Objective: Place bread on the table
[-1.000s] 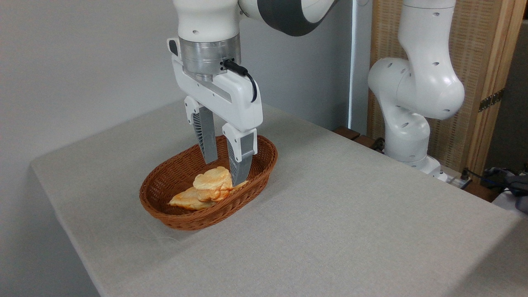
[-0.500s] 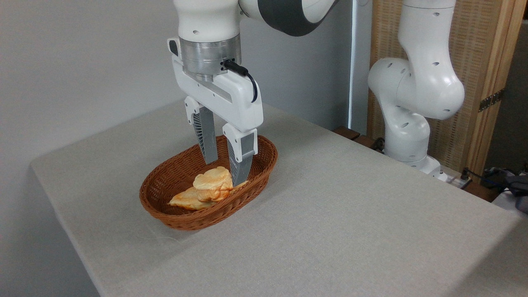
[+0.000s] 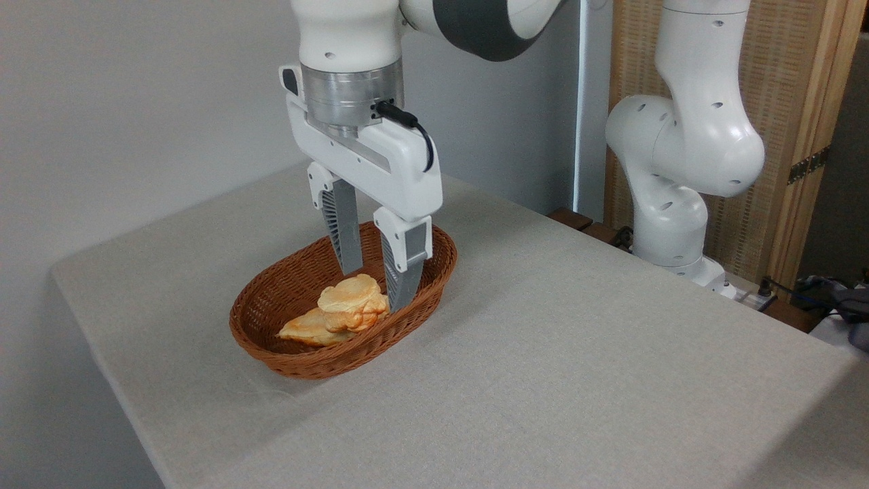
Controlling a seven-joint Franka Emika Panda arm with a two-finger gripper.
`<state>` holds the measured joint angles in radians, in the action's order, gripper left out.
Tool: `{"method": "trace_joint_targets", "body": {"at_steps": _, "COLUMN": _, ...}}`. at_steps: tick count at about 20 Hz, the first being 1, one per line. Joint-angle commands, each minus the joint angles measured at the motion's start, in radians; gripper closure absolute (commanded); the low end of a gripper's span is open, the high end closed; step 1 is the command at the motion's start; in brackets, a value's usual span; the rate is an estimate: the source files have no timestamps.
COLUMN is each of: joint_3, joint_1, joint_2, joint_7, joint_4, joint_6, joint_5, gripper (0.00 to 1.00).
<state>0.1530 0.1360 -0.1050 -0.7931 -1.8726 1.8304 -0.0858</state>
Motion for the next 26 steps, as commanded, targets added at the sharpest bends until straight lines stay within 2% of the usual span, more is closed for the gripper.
{"method": "trace_joint_targets", "body": {"at_steps": 1, "joint_3": 0.014, "joint_1": 0.007, "joint_2": -0.008, "joint_7": -0.012, "joint_4": 0.004, "joint_6": -0.025, "joint_5": 0.011, "gripper": 0.0}}
{"method": "trace_joint_targets", "body": {"at_steps": 10, "joint_3": 0.0, "joint_1": 0.017, "joint_2": 0.004, "joint_7": -0.061, "joint_4": 0.003, "joint_6": -0.039, "joint_5": 0.011, "gripper": 0.0}}
{"method": "trace_joint_targets", "body": {"at_steps": 12, "joint_3": -0.03, "joint_1": 0.02, "joint_2": 0.01, "joint_7": -0.061, "joint_4": 0.003, "joint_6": -0.036, "joint_5": 0.014, "gripper": 0.0}}
{"method": "trace_joint_targets", "body": {"at_steps": 15, "joint_3": -0.097, "joint_1": 0.02, "joint_2": 0.022, "joint_7": -0.061, "joint_4": 0.003, "joint_6": -0.034, "joint_5": 0.069, "gripper": 0.0}}
{"method": "trace_joint_targets", "body": {"at_steps": 19, "joint_3": -0.16, "joint_1": 0.022, "joint_2": 0.041, "joint_7": -0.061, "joint_4": 0.003, "joint_6": -0.034, "joint_5": 0.075, "gripper": 0.0}}
{"method": "trace_joint_targets", "body": {"at_steps": 22, "joint_3": -0.188, "joint_1": 0.024, "joint_2": 0.056, "joint_7": -0.064, "joint_4": 0.001, "joint_6": -0.033, "joint_5": 0.083, "gripper": 0.0}}
{"method": "trace_joint_targets", "body": {"at_steps": 26, "joint_3": -0.211, "joint_1": 0.024, "joint_2": 0.08, "joint_7": -0.063, "joint_4": 0.0, "joint_6": -0.029, "joint_5": 0.118, "gripper": 0.0}}
